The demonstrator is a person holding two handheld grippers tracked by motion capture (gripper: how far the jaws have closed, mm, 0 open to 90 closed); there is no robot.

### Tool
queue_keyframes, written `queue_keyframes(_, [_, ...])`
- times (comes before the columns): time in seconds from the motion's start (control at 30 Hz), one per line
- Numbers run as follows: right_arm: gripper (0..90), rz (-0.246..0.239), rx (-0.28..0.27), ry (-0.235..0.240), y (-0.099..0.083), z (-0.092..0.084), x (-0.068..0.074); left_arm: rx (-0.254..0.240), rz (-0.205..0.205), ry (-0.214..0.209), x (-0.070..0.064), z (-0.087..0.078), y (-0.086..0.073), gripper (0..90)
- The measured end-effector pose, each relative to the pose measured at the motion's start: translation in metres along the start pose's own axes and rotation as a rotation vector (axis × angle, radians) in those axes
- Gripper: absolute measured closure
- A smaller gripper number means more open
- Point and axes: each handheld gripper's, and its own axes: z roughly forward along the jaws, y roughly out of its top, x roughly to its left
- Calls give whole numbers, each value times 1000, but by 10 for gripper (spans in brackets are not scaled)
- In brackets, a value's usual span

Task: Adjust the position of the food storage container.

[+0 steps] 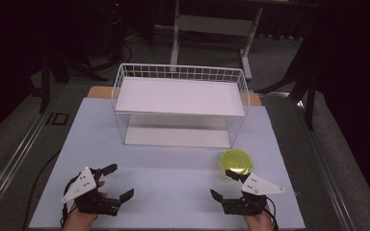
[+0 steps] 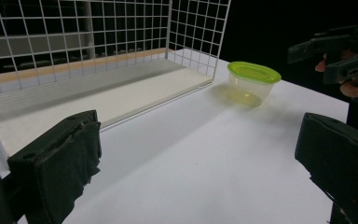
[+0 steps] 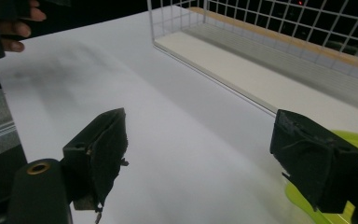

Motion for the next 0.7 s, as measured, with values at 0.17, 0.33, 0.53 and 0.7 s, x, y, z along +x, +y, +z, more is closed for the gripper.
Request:
queue_keyframes(0.17, [174,-10,-8,38,4,1,8,2,-8,-6,0,2,-1,12])
queue_keyframes(0.33, [139,-39,-41,73,17,-1,19,4,-1,-8,-2,2,0,12])
queue_keyframes(0.53, [151,-47,-83,83,33,-8,19,2,-13,-9,0,3,-1,12])
queue_keyframes(0.7, [135,-42,-116,92,45,-11,14,-4,-12,-11,-1,3,0,12])
